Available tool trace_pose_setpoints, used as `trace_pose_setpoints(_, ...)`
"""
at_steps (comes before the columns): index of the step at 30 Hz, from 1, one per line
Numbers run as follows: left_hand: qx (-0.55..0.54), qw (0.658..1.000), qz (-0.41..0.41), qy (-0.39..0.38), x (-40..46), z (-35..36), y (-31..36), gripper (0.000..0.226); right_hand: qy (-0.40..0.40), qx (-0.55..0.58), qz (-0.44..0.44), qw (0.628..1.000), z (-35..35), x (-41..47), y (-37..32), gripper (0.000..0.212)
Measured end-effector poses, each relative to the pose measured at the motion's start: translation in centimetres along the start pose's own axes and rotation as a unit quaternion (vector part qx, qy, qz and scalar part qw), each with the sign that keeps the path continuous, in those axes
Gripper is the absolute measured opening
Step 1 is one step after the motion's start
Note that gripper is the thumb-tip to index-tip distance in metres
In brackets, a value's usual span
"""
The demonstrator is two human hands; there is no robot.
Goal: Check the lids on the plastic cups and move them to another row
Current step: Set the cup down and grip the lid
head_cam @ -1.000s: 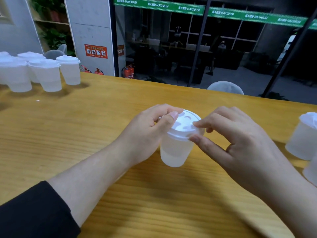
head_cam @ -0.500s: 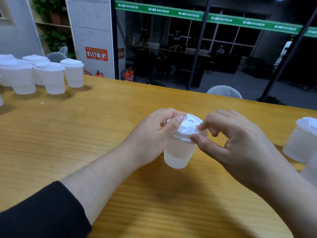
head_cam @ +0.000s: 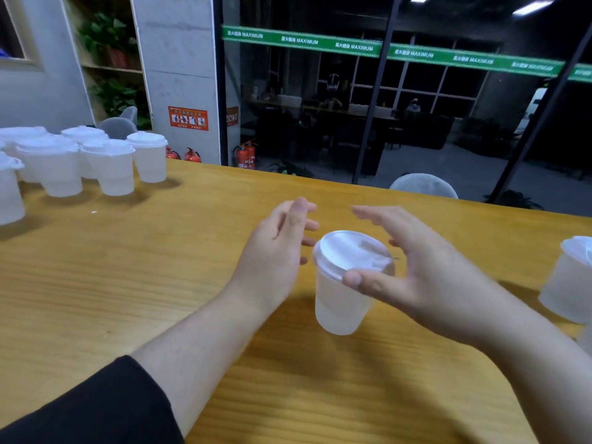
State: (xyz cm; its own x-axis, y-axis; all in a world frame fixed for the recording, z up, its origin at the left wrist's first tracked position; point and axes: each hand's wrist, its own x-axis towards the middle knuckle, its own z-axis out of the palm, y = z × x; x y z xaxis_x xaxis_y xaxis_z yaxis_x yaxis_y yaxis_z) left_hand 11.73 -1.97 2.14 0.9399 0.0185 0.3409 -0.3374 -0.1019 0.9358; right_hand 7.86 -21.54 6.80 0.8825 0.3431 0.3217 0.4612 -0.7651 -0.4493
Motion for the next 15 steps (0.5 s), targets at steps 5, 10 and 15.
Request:
trace_pose_setpoints(5,-0.05,0.986,-0.149,0.046,0.5,-0.7,-0.5,0.045,-0.065,-0.033,0.002,0.997,1.6,1.6,-1.0,0.086)
trace_pose_setpoints(10,-0.152,0.952,-0.252,-0.081,-0.1,0.2,-0.6,0.045,0.118,0.139,0.051,0.982,2.3,1.6,-0.2,0.071)
trace_pose_setpoints(15,-0.333,0.876,-0.313,-0.153,-1.2,2.0,0.8,0.047,0.166,0.208,0.075,0.961,1.6,1.6,-0.2,0.076)
